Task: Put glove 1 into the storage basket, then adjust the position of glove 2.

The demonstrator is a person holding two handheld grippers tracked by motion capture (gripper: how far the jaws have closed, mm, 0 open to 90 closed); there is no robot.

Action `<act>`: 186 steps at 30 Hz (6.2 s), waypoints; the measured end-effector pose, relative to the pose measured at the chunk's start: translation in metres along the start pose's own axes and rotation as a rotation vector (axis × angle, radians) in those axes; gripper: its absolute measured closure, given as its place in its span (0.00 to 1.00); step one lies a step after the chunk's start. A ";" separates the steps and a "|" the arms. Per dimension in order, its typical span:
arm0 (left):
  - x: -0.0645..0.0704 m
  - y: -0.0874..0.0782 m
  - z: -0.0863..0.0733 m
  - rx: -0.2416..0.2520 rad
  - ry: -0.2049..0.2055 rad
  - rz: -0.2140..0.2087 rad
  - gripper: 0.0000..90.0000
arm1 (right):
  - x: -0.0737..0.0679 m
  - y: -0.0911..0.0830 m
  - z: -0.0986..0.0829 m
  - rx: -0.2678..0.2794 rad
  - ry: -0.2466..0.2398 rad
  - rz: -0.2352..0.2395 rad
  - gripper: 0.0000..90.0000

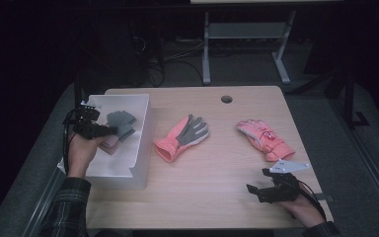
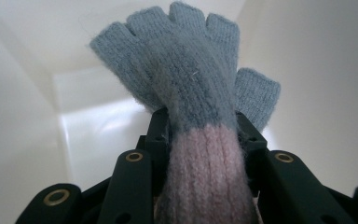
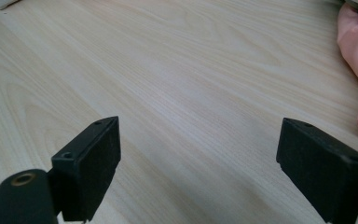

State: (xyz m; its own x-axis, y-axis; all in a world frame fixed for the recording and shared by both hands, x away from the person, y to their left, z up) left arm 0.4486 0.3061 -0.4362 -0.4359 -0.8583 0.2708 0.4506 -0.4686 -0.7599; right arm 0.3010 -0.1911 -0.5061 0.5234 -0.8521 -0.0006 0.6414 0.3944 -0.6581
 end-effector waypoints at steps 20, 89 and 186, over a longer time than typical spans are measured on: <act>-0.020 0.043 -0.035 -0.146 -0.040 0.104 0.39 | -0.003 -0.001 0.001 0.008 0.000 0.022 0.15; 0.218 0.123 0.064 0.016 0.314 -0.230 1.00 | -0.008 -0.002 0.004 0.034 -0.046 0.044 0.15; 0.235 0.126 -0.061 -0.234 0.379 -0.398 1.00 | -0.006 -0.002 0.004 0.036 -0.051 0.042 0.15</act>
State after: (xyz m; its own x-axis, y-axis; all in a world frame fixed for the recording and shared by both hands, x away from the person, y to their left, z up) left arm 0.3549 0.0584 -0.5044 -0.8028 -0.4720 0.3643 0.0311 -0.6433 -0.7650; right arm 0.2985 -0.1857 -0.5016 0.5773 -0.8165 0.0113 0.6377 0.4421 -0.6308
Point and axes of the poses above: each handheld gripper's, and its own axes: y roughly forward along the jaws, z roughly out of its top, x roughly to its right, the point moved 8 cm from there along y, roughly forward along the jaws, and after that the axes turned 12 degrees about -z, right-handed, at the moved point
